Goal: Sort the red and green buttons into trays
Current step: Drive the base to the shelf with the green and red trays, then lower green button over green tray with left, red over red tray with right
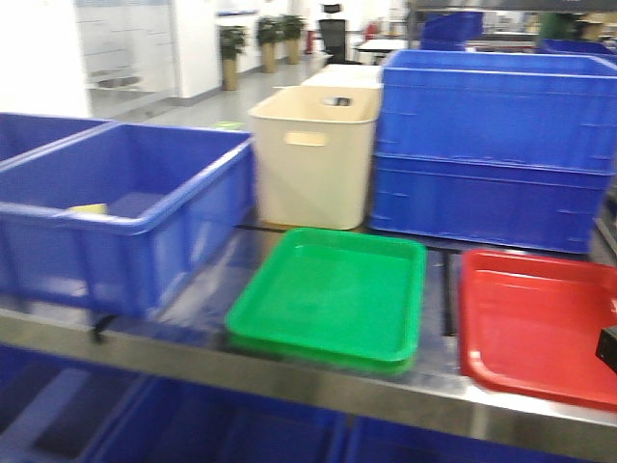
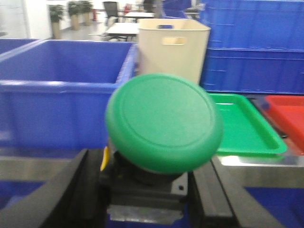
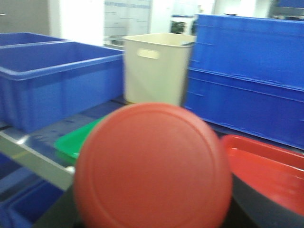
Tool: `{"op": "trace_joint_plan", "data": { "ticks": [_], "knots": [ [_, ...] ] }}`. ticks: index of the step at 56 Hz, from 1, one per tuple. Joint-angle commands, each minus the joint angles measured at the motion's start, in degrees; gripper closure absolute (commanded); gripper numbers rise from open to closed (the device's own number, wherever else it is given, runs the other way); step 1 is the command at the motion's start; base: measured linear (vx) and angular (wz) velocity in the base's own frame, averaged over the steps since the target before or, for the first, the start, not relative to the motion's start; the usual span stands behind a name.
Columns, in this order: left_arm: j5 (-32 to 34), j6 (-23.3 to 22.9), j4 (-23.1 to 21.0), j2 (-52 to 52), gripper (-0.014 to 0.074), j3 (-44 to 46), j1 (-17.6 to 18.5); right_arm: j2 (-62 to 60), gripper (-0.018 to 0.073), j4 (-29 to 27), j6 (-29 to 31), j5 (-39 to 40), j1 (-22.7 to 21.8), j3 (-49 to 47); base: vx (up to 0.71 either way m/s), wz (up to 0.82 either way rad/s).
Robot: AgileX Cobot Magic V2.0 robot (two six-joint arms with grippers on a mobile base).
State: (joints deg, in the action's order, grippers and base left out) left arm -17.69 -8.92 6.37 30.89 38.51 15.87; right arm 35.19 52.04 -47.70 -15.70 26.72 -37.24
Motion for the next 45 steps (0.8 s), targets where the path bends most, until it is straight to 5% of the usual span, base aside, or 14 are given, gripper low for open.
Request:
{"op": "trace_joint_plan", "data": {
  "ticks": [1,21,45],
  "knots": [
    [5.0,-0.1,-0.3,0.2,0.0602,2.1,0.4,0.2,0.0568,1.3,0.2,2.8,0.0,-2.2,0.23,-0.69],
    [5.0,-0.1,-0.3,0.2,0.0602,2.1,0.4,0.2,0.0568,1.3,0.2,2.8,0.0,-2.2,0.22,-0.53],
    [5.0,-0.1,-0.3,0.2,0.0602,2.1,0.4,0.2,0.0568,1.3,0.2,2.8,0.0,-2.2,0.22,-0.16]
  ]
}}
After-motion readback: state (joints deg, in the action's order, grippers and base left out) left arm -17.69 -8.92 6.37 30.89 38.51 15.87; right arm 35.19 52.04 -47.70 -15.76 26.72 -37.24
